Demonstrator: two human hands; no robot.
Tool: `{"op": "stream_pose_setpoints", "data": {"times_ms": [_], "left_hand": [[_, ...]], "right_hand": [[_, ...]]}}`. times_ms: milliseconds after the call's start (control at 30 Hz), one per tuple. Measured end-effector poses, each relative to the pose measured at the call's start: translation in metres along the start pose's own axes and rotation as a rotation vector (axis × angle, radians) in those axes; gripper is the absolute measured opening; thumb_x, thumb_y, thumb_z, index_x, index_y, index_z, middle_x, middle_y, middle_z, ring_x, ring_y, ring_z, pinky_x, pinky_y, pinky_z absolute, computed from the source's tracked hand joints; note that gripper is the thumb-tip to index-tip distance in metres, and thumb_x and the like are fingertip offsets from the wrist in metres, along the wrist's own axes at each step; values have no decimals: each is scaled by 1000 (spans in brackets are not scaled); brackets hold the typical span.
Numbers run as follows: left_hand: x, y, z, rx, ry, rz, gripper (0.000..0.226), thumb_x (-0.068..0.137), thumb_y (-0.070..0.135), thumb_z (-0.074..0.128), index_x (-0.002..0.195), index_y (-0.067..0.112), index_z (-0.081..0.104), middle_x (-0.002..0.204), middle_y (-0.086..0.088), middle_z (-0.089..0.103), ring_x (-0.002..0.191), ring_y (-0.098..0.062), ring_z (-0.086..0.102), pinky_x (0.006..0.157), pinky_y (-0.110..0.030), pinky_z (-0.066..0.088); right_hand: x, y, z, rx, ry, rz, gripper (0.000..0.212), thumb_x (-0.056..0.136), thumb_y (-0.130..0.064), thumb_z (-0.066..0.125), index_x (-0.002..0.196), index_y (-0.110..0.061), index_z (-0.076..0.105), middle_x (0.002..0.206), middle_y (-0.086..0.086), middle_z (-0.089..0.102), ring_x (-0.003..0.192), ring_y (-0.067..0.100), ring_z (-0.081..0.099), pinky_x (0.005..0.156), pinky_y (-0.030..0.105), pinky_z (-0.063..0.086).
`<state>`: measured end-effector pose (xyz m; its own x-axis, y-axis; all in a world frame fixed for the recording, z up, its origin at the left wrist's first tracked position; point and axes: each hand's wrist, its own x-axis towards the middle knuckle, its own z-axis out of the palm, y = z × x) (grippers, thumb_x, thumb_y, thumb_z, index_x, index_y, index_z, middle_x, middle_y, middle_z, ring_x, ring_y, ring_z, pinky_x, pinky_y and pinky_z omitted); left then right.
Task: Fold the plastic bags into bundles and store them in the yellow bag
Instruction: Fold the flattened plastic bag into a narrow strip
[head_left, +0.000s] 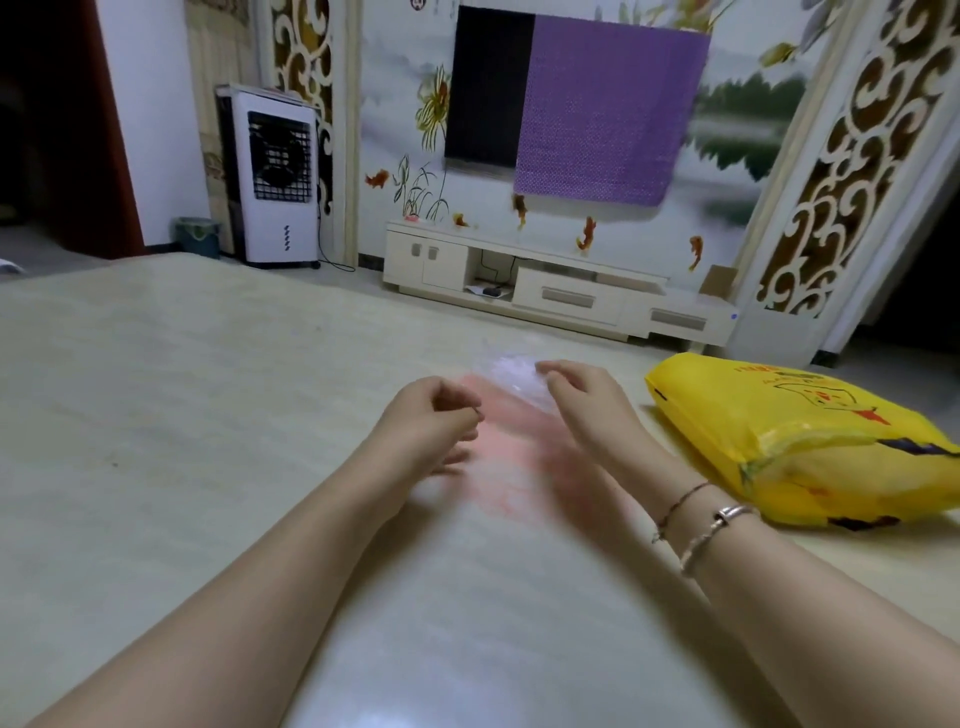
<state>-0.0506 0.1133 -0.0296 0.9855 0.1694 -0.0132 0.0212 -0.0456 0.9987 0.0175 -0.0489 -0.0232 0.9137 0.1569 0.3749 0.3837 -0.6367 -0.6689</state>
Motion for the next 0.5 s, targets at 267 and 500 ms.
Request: {"op": "stream_pose_setpoints", "data": {"times_ms": [267,500], "left_hand": [[-14,7,14,10,-20,263,33,83,19,75,113,20,60,107,3,67,95,-15,67,87,-39,57],[-12,-1,10,439,181,424,9,86,24,67,94,27,71,98,4,48,69,6,49,59,-5,36]], "right_hand": [[-55,-28,-41,787,-151,115,52,80,20,26,96,-3,69,88,12,73,78,23,69,74,28,57],[-60,-17,-35,714,26,57,22,89,8,56,100,-4,71,96,14,73,83,23,69,77,33,57]]}}
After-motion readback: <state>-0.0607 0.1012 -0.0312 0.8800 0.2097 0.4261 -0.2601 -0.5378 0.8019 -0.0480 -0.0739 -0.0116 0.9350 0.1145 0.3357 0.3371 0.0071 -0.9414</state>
